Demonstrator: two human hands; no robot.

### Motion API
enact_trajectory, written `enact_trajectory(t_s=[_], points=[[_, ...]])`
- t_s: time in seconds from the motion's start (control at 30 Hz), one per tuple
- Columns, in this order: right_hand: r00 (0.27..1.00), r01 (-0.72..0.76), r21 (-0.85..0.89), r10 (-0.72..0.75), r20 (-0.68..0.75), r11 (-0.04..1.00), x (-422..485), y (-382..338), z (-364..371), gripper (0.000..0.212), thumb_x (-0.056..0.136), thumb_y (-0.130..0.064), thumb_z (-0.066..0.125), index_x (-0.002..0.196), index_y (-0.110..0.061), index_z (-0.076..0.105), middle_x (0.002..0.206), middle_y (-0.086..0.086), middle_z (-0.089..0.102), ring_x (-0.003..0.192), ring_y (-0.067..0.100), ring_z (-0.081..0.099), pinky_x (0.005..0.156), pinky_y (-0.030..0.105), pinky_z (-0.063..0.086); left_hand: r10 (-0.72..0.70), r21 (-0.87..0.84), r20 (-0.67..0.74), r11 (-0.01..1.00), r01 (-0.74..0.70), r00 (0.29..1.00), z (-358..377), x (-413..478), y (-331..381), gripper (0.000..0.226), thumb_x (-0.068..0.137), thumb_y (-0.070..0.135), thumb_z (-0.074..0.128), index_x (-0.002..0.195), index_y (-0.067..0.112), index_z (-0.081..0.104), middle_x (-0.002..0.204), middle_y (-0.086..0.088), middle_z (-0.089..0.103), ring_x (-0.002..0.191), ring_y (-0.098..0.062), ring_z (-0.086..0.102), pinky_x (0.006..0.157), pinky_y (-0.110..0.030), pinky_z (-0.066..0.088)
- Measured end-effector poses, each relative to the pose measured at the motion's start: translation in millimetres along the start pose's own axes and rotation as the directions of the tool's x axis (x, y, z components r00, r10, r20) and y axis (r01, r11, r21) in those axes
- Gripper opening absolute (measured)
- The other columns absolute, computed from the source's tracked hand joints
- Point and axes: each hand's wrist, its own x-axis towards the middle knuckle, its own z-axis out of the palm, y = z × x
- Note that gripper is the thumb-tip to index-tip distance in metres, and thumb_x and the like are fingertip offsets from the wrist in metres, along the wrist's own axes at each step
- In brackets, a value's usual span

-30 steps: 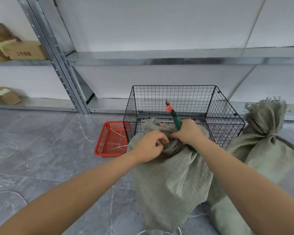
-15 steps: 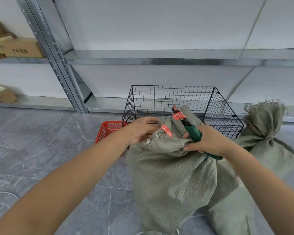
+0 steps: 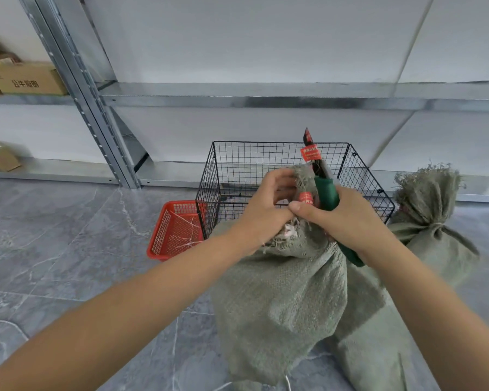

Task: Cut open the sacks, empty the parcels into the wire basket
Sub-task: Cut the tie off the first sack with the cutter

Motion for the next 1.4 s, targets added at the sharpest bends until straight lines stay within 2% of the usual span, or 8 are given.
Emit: enact_trajectory(t_s=[0.1,0.2,0.43,0.67,0.83,1.03,1.17,1.4], points=[[0.999,-0.032,0.139,0.027,0.036,0.99,-9.7,-1.4,-10.7,0.028,0.07,-0.021,0.078,0.069,-0.017,0.05,0.057,-0.004,0.054,0.039,-0.001,0.048,0.045,0.014,0.043,0.0,-0.034,-0.023,0.999,-0.001,1.0,9.1,-3.5,-0.3,0.057,0.081,-0.01,0.056,0.124,0.019,0.032,0.12,0.002,0.047,0.109,-0.009,0.05,0.095,-0.028,0.045],[0.999,0.008,0.014,-0.007,-0.048,1.0,-12.9,5.1,-16.4,0.03,0.074,-0.007,0.073,0.071,-0.02,0.046,0.065,-0.002,0.058,0.041,-0.003,0.048,0.05,0.016,0.041,-0.013,-0.098,-0.054,0.995,0.008,0.998,16.3,-7.7,-1.7,0.051,0.085,-0.001,0.056,0.123,0.022,0.031,0.121,0.004,0.047,0.108,-0.009,0.052,0.083,-0.024,0.054],[0.994,0.03,-0.016,-0.031,-0.103,0.999,-15.5,18.5,-22.6,0.024,0.074,-0.006,0.071,0.075,-0.017,0.049,0.072,0.002,0.061,0.056,0.011,0.05,0.061,0.03,0.044,0.011,0.314,-0.058,0.949,0.007,0.998,27.7,-6.2,-6.5,0.079,0.07,0.036,0.075,0.134,0.022,0.03,0.108,0.011,0.048,0.094,-0.004,0.054,0.082,-0.015,0.043],[0.987,-0.026,0.039,0.032,-0.158,0.999,-15.0,31.8,-27.5,0.026,0.075,-0.015,0.075,0.074,-0.016,0.048,0.066,-0.002,0.056,0.054,0.009,0.049,0.058,0.023,0.041,0.17,0.474,-0.049,0.872,-0.127,0.984,28.2,-3.0,-9.8,0.061,0.069,0.022,0.077,0.12,0.019,0.044,0.074,0.013,0.055,0.066,0.0,0.057,0.066,-0.014,0.049],[0.975,0.03,-0.145,-0.061,-0.212,0.989,-17.0,33.6,-30.6,0.023,0.079,-0.014,0.07,0.073,-0.017,0.047,0.064,-0.003,0.051,0.055,0.01,0.046,0.054,0.022,0.038,0.307,0.661,0.067,0.699,-0.273,0.949,25.8,-9.3,-8.4,0.037,0.077,0.011,0.069,0.112,0.018,0.061,0.075,0.026,0.041,0.063,0.007,0.043,0.061,-0.004,0.034],[0.956,0.077,-0.268,-0.147,-0.252,0.96,-21.4,31.1,-32.0,0.012,0.081,-0.009,0.061,0.081,-0.012,0.05,0.066,-0.003,0.052,0.057,0.01,0.047,0.055,0.021,0.04,0.273,0.807,0.046,0.557,-0.197,0.961,29.3,-1.8,-11.0,0.02,0.076,0.023,0.07,0.09,0.012,0.063,0.082,0.007,0.044,0.076,-0.012,0.041,0.064,-0.024,0.031],[0.963,0.081,-0.281,-0.147,-0.224,0.956,-21.7,33.5,-33.5,0.011,0.08,-0.01,0.063,0.083,-0.01,0.052,0.072,0.004,0.058,0.061,0.013,0.049,0.057,0.021,0.041,0.447,0.865,0.132,0.384,-0.323,0.885,27.3,0.6,-13.0,0.02,0.062,0.018,0.08,0.076,0.007,0.071,0.082,0.001,0.035,0.084,-0.016,0.031,0.066,-0.027,0.028],[0.972,0.083,-0.284,-0.14,-0.189,0.955,-21.2,33.8,-35.9,0.018,0.08,-0.009,0.064,0.077,-0.019,0.048,0.068,-0.007,0.054,0.061,0.006,0.049,0.057,0.019,0.04,0.371,0.752,0.283,0.486,-0.445,0.884,25.2,0.8,-12.4,0.018,0.073,0.031,0.071,0.08,0.014,0.069,0.077,0.007,0.059,0.08,-0.009,0.045,0.074,-0.026,0.018]])
